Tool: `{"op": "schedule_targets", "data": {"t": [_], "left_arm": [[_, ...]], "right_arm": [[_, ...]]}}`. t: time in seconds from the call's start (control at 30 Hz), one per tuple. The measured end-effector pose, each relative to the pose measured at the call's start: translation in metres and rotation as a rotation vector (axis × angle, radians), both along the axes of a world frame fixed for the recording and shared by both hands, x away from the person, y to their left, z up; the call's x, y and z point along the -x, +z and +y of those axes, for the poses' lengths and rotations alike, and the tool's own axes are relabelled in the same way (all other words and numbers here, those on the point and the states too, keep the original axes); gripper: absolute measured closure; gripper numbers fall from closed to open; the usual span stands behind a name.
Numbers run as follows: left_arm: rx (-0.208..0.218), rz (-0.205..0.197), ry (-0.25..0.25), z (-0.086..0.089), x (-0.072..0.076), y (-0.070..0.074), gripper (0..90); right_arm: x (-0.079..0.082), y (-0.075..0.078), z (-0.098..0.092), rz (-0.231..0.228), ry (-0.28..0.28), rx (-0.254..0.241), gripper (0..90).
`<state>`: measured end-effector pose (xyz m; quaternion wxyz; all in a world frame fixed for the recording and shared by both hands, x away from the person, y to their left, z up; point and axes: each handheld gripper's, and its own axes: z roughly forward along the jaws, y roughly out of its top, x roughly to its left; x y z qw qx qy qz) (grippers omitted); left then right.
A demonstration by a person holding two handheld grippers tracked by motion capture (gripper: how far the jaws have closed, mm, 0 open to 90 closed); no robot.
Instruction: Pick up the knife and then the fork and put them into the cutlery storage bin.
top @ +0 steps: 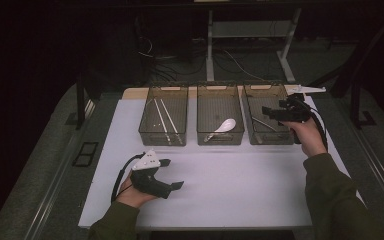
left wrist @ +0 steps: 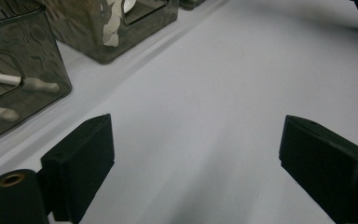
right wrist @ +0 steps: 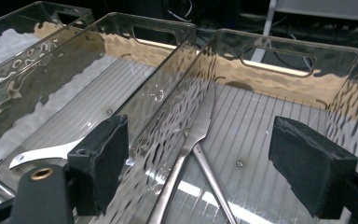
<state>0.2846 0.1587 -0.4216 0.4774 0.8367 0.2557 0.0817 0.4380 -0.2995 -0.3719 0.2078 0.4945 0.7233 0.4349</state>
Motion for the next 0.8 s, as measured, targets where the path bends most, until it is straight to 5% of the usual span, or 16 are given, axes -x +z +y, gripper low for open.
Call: {"op": "schedule_targets", "data": {"t": [0.23,0.5,0.8], "left_arm": [[-0.005,-0.012,0.02,0.0,0.0,-0.001,0.0],[-0.004,-0.015,0.026,0.001,0.0,-0.002,0.0],[0.004,-0.01,0.034,0.0,0.001,-0.001,0.0]], "right_arm": [[0.021,0.001,0.001,-0.048,0.053,-0.009,18.0],[0.047,0.003,0.001,-0.08,0.111,-0.038,17.9],[0.074,-0.006,0.003,-0.066,0.204,-0.043,17.9]]}}
